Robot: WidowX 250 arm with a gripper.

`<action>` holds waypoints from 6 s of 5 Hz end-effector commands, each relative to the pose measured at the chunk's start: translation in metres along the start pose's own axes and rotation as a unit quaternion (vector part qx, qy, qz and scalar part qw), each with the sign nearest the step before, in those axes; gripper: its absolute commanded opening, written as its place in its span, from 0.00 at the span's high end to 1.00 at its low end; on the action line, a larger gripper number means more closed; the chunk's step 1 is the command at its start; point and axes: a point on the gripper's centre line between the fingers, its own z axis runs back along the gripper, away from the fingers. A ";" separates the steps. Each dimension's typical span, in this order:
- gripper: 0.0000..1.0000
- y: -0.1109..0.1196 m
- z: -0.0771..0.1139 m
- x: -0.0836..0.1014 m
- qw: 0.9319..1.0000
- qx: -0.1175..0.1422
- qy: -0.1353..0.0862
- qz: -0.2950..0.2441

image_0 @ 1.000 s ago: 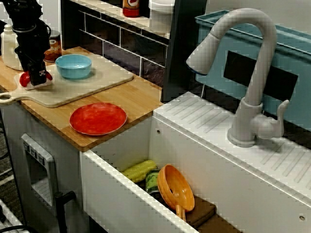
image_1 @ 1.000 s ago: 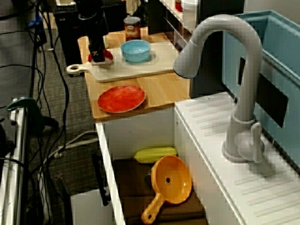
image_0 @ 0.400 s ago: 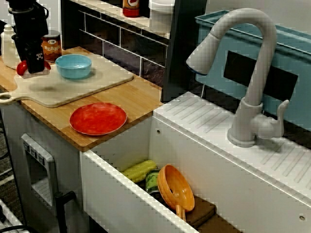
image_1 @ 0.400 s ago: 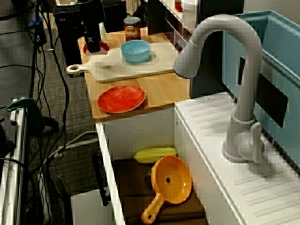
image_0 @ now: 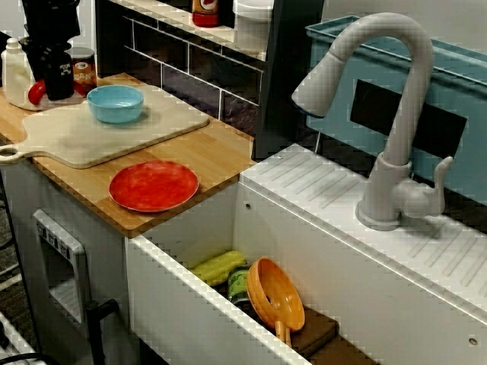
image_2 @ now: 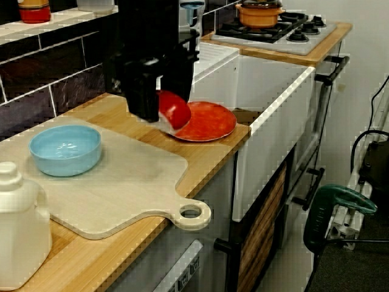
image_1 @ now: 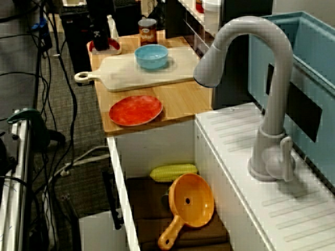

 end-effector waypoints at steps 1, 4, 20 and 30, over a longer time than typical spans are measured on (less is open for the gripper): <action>1.00 -0.045 0.020 0.013 0.993 0.075 -0.050 0.073; 1.00 -0.092 0.018 0.033 0.992 0.051 -0.027 0.113; 0.00 -0.018 0.024 0.014 0.921 -0.015 -0.028 0.389; 0.00 0.055 -0.032 0.060 0.782 0.066 -0.043 0.618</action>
